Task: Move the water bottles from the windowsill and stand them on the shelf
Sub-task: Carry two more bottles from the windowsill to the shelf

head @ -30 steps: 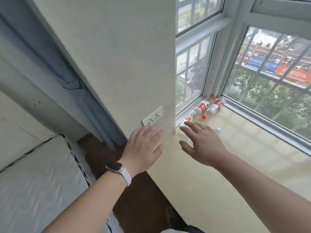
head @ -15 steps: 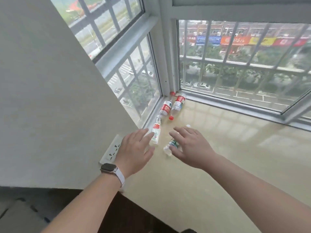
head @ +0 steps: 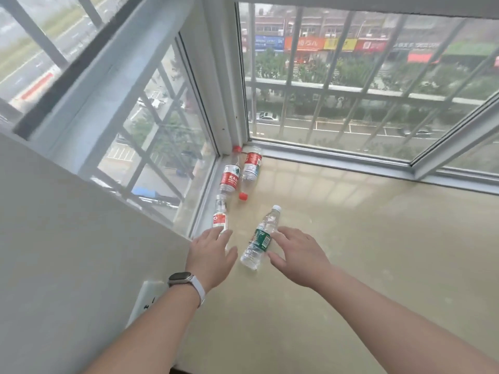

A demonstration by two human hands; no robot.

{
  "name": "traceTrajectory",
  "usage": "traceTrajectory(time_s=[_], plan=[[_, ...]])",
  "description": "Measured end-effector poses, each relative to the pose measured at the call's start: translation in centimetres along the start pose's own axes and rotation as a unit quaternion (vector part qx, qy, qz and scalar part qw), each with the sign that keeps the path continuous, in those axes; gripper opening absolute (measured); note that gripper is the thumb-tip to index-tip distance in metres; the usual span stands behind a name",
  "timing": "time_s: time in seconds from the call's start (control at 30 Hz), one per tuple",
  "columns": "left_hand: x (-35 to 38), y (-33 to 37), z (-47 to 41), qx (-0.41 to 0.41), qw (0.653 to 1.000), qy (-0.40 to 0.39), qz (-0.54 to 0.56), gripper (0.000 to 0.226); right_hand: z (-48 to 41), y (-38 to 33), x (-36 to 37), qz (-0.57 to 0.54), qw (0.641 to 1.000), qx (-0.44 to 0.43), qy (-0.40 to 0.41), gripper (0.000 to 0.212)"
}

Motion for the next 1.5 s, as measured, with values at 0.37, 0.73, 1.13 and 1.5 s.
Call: traceTrajectory(time_s=[0.37,0.73,1.13,1.5], plan=[[12.5,-5.6,-3.0,-0.285,0.945,-0.067,0.145,0.063,-4.5,5.2,11.4,-0.141,0.957,0.243,-0.069,0.047],[16.0,-8.8,-7.0,-0.331,0.939,-0.031,0.092,0.073,-6.0,8.1,18.2,-0.34,0.813,0.473,0.002,0.056],[17.8,-10.6,-6.7,-0.423,0.895,-0.051,0.134,0.057,-6.6,8.7,22.0,-0.387,0.744,0.545,-0.006,0.061],[14.7,-9.3,-4.0,-0.432,0.878,-0.012,0.206,0.037,-6.2,9.2,20.9,-0.39,0.761,0.517,-0.025,0.055]])
Point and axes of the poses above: each hand's wrist, its own z-axis away from the middle knuckle, its own x-axis out of the palm, y = z × x, the point moved 10 cm from there along -z, towards the middle knuckle, and after that the axes turned 12 degrees about y, right-handed, at the moved point
